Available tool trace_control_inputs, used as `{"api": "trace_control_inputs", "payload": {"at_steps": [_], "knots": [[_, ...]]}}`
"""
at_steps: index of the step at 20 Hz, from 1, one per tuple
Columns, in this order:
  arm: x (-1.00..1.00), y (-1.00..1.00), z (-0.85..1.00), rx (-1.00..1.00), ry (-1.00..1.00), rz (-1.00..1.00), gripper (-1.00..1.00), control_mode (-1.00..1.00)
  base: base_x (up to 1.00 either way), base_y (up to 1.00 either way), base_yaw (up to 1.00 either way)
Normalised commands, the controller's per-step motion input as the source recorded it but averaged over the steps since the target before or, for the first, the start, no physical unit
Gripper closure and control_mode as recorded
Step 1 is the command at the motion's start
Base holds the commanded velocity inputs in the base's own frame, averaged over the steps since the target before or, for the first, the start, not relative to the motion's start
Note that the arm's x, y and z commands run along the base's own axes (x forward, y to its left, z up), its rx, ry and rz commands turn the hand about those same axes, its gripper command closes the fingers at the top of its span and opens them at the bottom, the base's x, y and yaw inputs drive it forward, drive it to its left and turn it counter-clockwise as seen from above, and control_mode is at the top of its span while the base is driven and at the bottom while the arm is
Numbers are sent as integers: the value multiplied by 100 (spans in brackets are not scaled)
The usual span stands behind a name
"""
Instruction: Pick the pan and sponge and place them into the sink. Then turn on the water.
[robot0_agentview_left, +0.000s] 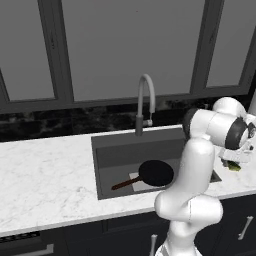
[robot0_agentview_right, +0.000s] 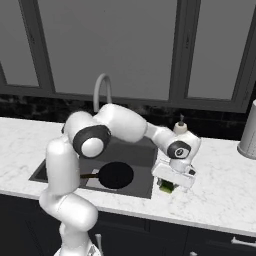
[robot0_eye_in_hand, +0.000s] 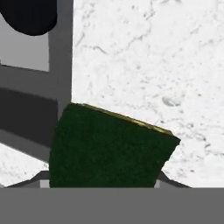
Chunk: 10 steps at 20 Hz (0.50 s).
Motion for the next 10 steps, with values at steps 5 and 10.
{"api": "trace_control_inputs", "payload": {"at_steps": [5, 10], "knots": [[-8, 100, 72, -1, -57, 0, 100, -100, 0, 0, 0], [0, 84, 96, 0, -40, 6, 100, -100, 0, 0, 0]]}}
